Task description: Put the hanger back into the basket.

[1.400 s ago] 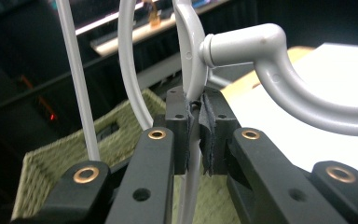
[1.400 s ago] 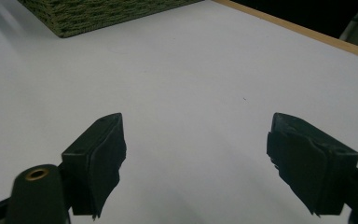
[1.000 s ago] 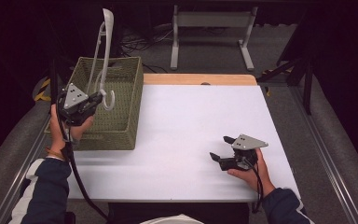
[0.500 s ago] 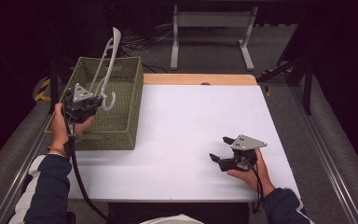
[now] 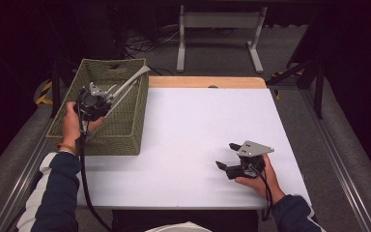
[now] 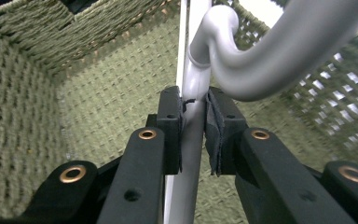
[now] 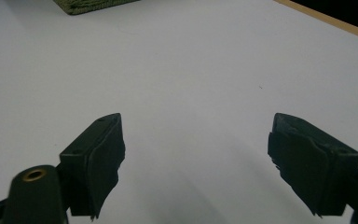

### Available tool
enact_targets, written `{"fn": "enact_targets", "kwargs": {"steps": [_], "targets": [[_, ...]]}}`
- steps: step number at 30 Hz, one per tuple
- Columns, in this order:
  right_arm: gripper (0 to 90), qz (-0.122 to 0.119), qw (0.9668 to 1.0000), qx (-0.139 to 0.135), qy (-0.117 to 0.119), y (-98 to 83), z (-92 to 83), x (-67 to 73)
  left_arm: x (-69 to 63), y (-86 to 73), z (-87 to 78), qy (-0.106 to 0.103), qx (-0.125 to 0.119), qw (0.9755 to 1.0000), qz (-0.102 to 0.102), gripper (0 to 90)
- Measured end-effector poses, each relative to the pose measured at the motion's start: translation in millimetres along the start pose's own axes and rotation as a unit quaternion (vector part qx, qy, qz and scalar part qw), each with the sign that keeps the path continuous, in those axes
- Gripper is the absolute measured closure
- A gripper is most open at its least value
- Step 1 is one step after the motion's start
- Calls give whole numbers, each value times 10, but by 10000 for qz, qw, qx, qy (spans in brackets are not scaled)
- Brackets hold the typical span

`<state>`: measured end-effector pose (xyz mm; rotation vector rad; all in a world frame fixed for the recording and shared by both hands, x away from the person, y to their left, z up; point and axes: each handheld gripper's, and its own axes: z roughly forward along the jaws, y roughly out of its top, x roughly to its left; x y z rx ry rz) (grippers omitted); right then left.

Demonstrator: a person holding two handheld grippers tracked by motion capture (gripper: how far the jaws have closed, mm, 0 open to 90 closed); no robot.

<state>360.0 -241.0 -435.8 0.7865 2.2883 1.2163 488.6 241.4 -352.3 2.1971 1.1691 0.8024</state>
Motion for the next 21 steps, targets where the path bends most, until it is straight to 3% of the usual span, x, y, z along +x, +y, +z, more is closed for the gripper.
{"fn": "enact_targets", "kwargs": {"steps": [4,6,7,9,11,14,16,19,21], "targets": [[188,-12,10000,8,16,2,1,2,22,-3,-7,120,-55,9999,-97,735],[187,-14,10000,18,25,1,3,2,52,-31,-52,-12,-260,9993,-266,627],[187,-11,10000,25,29,0,6,2,58,-43,-67,-35,-338,9989,-316,623],[187,-6,10000,38,30,1,10,5,71,-60,-103,-211,-522,9979,-316,539],[187,-10,10000,38,35,2,11,6,69,-67,-122,-196,-613,9974,-331,471],[186,-16,10000,29,22,7,10,9,42,-85,-206,-435,-1039,9933,-243,425],[186,-8,10000,27,13,7,7,5,-1,-87,-252,-406,-1194,9919,-137,392],[185,9,10000,11,-23,8,-3,-3,-59,-88,-324,-469,-1566,9865,-104,292],[185,14,10000,-30,-48,12,-14,-6,-102,-85,-372,-522,-1839,9815,-132,230]]}}
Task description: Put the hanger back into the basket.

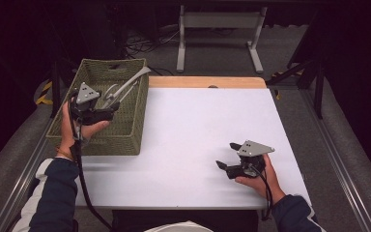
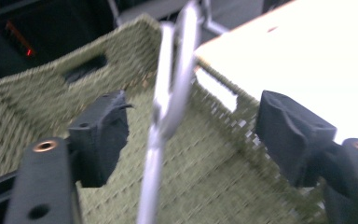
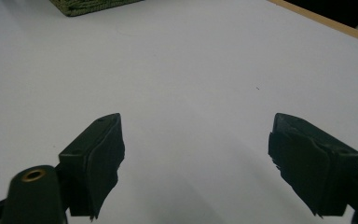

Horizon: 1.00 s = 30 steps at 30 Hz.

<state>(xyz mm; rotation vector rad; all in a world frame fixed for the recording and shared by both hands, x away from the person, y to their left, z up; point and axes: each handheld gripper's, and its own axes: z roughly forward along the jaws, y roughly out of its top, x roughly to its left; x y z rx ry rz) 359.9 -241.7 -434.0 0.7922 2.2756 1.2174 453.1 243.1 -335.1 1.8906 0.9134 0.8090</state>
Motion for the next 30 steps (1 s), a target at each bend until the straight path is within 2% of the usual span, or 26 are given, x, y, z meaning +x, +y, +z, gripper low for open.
{"fn": "enact_targets", "kwargs": {"steps": [2,4,6,14,16,21,25,27,30], "targets": [[185,9,10000,-29,-31,5,-10,-1,-41,17,-36,-71,-186,9998,52,174],[185,15,10000,-53,-50,8,-18,-2,-91,35,-75,-76,-422,9990,145,150],[185,10,10000,-59,-76,10,-24,-2,-121,51,-101,-125,-547,9983,185,129],[185,-19,9998,-132,-168,20,-43,-5,-326,92,-199,-401,-845,9949,367,67],[185,-1,9997,-148,-201,22,-53,-8,-391,107,-220,-444,-850,9942,496,57],[185,14,9993,-209,-296,29,-74,-15,-534,100,-283,-661,-1147,9897,544,54],[177,0,9987,-289,-431,44,-100,-5,-668,67,-308,-824,-1230,9869,636,39],[166,-5,9981,-338,-508,52,-119,-1,-738,32,-322,-930,-1287,9848,706,35],[154,-5,9970,-430,-644,70,-148,8,-853,-8,-337,-980,-1315,9836,754,38]]}}
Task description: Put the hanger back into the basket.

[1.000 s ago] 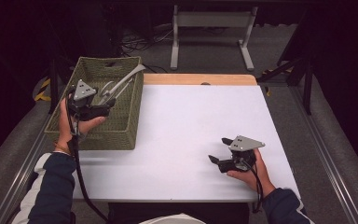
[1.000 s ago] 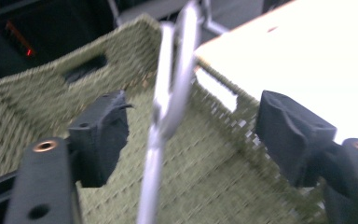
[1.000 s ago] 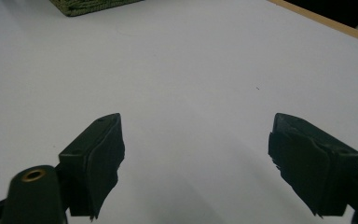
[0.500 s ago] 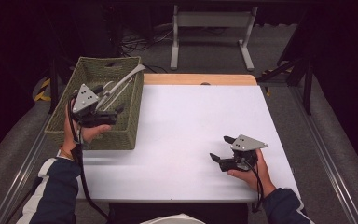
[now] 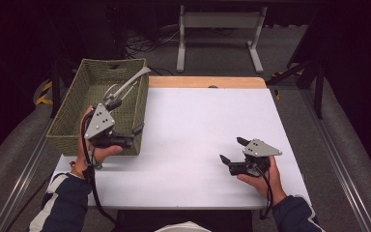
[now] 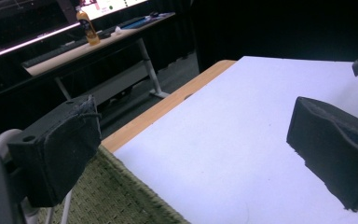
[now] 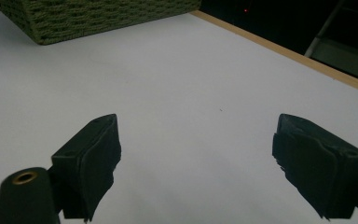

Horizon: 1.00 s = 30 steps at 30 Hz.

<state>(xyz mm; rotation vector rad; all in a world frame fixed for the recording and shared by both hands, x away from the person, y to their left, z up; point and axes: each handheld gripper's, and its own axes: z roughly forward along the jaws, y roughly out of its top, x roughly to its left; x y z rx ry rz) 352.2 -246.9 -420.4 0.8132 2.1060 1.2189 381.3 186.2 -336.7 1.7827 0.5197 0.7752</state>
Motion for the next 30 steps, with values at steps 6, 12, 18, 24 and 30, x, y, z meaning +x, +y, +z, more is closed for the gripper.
{"fn": "enact_targets", "kwargs": {"steps": [6,12,18,24,30], "targets": [[142,-34,9998,-107,-178,29,-34,40,-198,-61,-13,-183,-131,9997,87,35],[140,-66,9994,-219,-254,52,-65,82,-302,-123,0,-343,-108,9993,139,36],[140,-92,9993,-239,-263,48,-82,123,-351,-185,-8,-366,-153,9991,160,45],[140,-118,9993,-259,-247,46,-105,167,-414,-254,-43,-470,-152,9986,200,45],[140,-180,9991,-253,-273,28,-140,221,-491,-327,-59,-531,-131,9981,288,52]]}}
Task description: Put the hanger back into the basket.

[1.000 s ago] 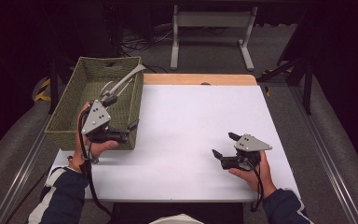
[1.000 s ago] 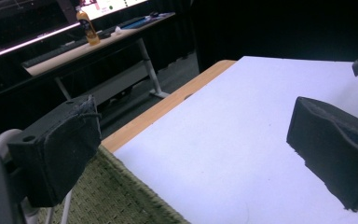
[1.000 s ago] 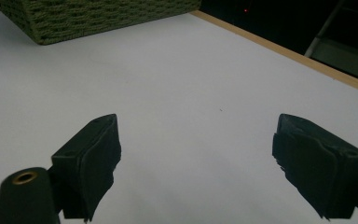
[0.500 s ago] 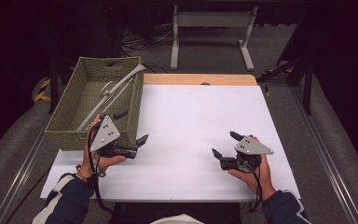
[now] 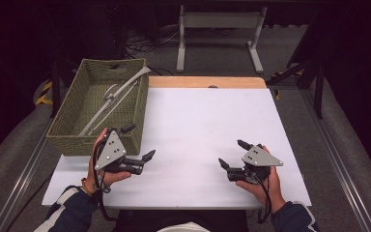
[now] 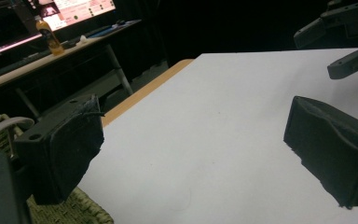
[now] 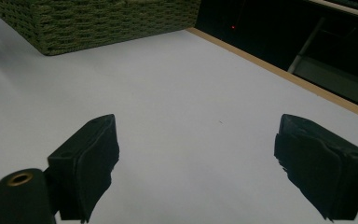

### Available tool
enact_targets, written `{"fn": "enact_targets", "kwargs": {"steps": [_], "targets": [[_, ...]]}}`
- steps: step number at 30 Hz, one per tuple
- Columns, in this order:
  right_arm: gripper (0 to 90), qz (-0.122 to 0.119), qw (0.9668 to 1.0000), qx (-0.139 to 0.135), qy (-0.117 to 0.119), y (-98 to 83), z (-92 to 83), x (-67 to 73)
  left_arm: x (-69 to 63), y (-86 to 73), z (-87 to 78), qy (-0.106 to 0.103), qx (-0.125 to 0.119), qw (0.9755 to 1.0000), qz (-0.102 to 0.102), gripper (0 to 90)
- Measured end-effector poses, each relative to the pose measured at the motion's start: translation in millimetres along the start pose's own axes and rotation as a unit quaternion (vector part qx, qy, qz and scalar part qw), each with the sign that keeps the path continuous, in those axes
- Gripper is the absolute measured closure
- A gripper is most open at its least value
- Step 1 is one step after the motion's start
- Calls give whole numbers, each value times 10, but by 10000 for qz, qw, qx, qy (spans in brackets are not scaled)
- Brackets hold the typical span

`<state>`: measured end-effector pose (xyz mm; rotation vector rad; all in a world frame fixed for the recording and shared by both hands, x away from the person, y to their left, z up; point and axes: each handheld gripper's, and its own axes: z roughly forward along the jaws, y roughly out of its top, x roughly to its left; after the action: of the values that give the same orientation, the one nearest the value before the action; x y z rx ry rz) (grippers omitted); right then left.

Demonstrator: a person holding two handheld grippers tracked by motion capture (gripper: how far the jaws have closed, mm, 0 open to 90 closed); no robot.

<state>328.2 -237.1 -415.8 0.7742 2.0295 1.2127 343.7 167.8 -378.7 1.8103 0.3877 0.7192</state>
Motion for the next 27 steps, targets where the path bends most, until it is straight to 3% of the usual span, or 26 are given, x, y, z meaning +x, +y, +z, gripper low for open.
{"fn": "enact_targets", "kwargs": {"steps": [4,8,13,17,27], "targets": [[140,-59,10000,-3,-55,-4,-15,20,-18,-67,-3,-31,52,10000,30,52],[140,-48,9999,-4,-103,-10,-24,21,-22,-140,-16,11,115,9999,-72,55],[140,-38,9999,10,-154,-26,-25,26,-51,-262,-50,90,289,9995,41,55],[139,-78,9997,-5,-249,-51,-34,18,-34,-409,-84,46,376,9989,-278,55],[135,-304,9989,18,-346,-102,-42,22,-56,-624,-101,179,635,9965,-519,45]]}}
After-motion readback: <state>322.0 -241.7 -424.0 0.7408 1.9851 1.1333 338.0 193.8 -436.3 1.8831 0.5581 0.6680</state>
